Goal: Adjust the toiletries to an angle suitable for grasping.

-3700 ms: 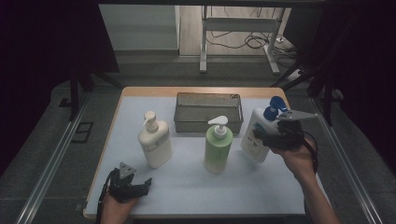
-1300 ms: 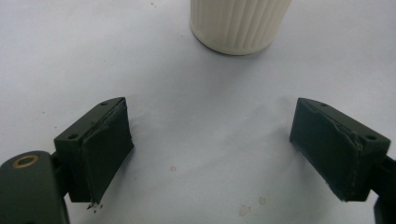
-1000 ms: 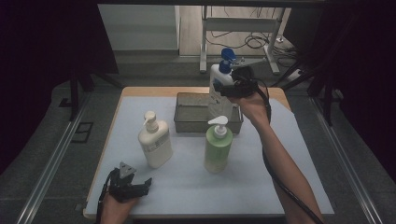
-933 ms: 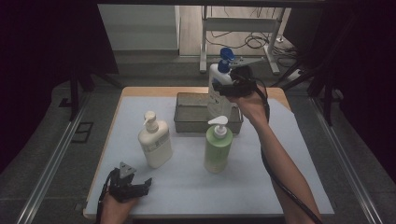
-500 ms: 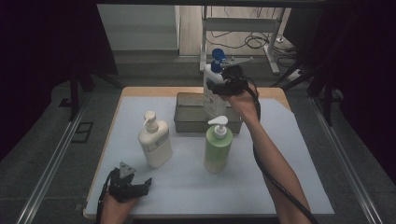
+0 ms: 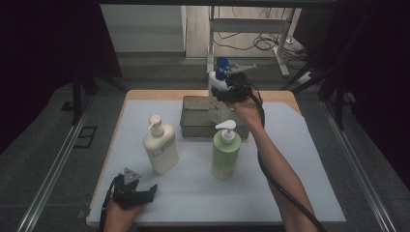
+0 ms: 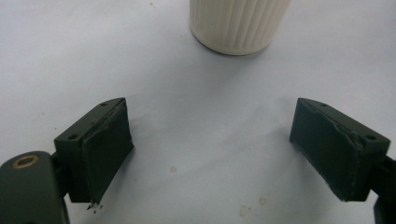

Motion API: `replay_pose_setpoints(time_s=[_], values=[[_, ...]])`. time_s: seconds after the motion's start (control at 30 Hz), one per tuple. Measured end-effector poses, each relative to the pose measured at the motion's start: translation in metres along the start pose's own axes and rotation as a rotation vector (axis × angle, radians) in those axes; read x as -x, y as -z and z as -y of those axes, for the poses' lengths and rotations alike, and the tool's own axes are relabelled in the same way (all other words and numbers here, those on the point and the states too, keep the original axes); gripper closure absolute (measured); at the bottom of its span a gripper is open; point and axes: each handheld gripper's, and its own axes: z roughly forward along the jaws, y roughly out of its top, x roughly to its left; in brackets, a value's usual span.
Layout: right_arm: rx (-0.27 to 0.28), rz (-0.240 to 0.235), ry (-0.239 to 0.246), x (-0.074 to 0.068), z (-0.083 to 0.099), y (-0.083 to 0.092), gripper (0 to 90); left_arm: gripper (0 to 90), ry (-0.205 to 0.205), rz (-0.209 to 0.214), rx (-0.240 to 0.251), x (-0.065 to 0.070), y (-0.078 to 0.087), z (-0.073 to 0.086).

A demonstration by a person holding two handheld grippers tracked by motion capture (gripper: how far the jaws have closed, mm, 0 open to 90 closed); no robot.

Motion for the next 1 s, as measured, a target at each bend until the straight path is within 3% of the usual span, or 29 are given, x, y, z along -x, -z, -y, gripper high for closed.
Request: replay_pose_setpoints(time_s=[0.63, 1.0], values=[[-0.043, -0.03, -0.006, -0.004, 0.021, -0.013, 39.9, 12.1, 0.002, 0.0, 0.001, 0.0, 0.0, 0.0], [-0.066, -0.015, -0.011, -0.003, 0.032, -0.019, 39.9, 12.1, 0.001, 0.001, 0.001, 0.0, 0.0, 0.0]])
